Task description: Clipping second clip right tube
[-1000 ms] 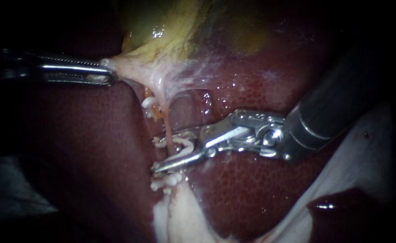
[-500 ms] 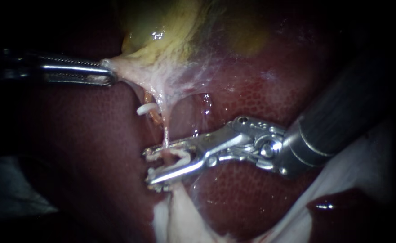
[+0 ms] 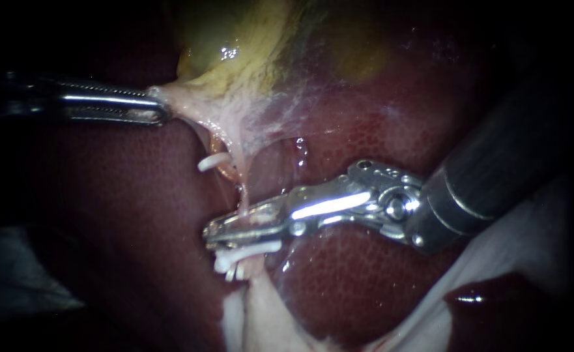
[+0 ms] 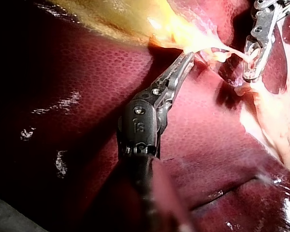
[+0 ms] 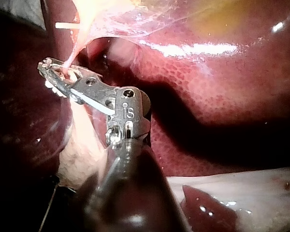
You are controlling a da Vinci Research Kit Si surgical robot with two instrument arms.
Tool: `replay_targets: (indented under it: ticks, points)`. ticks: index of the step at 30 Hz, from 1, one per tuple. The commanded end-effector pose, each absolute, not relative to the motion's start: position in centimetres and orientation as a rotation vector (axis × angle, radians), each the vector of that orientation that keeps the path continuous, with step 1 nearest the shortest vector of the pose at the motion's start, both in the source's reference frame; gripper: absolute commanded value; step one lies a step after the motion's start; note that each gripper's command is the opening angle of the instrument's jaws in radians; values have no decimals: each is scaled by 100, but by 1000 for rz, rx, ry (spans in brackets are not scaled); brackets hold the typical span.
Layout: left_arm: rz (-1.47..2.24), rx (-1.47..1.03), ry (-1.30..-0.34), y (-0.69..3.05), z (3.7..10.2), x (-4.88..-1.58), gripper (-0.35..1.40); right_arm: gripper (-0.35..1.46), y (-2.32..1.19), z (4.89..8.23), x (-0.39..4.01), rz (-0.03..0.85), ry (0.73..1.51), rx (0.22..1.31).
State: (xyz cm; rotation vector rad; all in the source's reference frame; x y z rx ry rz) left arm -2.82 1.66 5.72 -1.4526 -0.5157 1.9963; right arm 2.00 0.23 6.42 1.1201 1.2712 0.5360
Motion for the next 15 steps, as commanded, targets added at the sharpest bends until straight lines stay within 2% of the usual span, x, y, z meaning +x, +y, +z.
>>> replay_targets:
  ticks: [1,15]
  points:
    - [1996,-1452,-514,166,572,-282,-35,-35,23,643,199,540,1273,1113]
    - [1996,-1453,-514,167,574,-282,-35,-35,20,647,200,538,1272,1110]
